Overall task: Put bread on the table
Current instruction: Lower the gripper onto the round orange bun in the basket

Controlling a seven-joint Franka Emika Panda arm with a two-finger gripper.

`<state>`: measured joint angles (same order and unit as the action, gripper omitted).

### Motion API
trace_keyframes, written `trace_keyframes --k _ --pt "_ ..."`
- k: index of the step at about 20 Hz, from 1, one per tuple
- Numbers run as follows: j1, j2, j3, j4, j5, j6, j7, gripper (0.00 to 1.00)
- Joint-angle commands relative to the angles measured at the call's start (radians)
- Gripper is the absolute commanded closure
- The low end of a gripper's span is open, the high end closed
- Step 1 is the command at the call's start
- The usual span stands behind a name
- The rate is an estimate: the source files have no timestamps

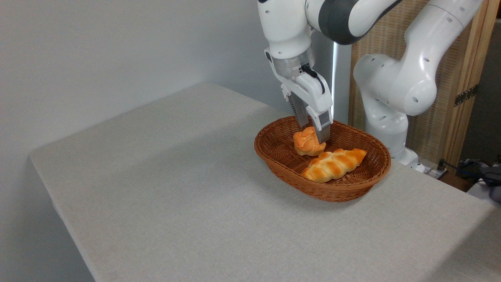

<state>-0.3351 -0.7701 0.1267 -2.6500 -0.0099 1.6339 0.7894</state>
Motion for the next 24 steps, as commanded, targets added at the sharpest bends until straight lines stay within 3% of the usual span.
trace_keyframes --k 1,16,21,24 --pt "-0.018 -0.003 0.017 -0.022 0.01 0.044 0.007 0.0" --pt "-0.036 0.008 0.017 -0.074 0.01 0.118 0.005 0.03" --pt "-0.036 0.009 0.017 -0.073 0.008 0.118 0.007 0.48" --pt "-0.036 0.009 0.017 -0.073 0.008 0.118 0.007 0.5"
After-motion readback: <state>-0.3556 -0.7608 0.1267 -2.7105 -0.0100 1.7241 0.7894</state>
